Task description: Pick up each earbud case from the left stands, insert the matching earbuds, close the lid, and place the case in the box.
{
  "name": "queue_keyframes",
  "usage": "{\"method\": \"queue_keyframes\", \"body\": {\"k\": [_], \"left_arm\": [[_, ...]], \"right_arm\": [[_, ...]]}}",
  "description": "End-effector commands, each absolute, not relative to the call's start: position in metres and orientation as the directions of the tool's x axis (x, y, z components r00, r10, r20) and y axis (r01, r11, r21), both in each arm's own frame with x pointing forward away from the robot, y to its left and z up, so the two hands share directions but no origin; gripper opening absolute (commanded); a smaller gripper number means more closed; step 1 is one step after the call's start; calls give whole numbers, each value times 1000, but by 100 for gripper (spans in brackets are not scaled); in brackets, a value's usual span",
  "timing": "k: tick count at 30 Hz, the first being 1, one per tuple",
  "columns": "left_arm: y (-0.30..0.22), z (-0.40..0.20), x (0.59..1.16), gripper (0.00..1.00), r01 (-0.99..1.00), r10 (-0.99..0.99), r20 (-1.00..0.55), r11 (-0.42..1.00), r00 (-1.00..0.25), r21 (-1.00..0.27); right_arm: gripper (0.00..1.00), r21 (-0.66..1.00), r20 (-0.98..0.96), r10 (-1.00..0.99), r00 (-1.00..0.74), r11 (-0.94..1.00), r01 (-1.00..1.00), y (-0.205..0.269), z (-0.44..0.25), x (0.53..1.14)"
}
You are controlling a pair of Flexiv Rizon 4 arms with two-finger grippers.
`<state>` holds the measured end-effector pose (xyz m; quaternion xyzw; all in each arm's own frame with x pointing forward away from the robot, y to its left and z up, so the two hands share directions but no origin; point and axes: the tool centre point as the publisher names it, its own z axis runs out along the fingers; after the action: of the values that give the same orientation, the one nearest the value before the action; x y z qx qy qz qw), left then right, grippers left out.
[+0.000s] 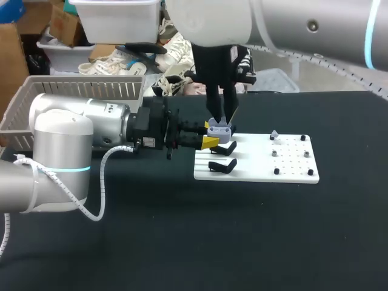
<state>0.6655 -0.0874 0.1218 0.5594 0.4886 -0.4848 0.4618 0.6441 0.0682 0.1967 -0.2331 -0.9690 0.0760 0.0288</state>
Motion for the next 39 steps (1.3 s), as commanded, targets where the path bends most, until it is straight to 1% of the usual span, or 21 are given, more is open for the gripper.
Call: {"method": "queue_keyframes", "body": {"k": [1, 39], "left_arm": [[-88, 121, 664, 0, 995, 99, -994, -90, 54, 45], [-88, 121, 664, 0, 995, 99, -994, -90, 54, 45]], "right_arm": [[0, -159, 14, 456, -890, 880, 448, 67, 191, 640], [0, -185, 21, 475, -880, 867, 463, 72, 177, 656]]}}
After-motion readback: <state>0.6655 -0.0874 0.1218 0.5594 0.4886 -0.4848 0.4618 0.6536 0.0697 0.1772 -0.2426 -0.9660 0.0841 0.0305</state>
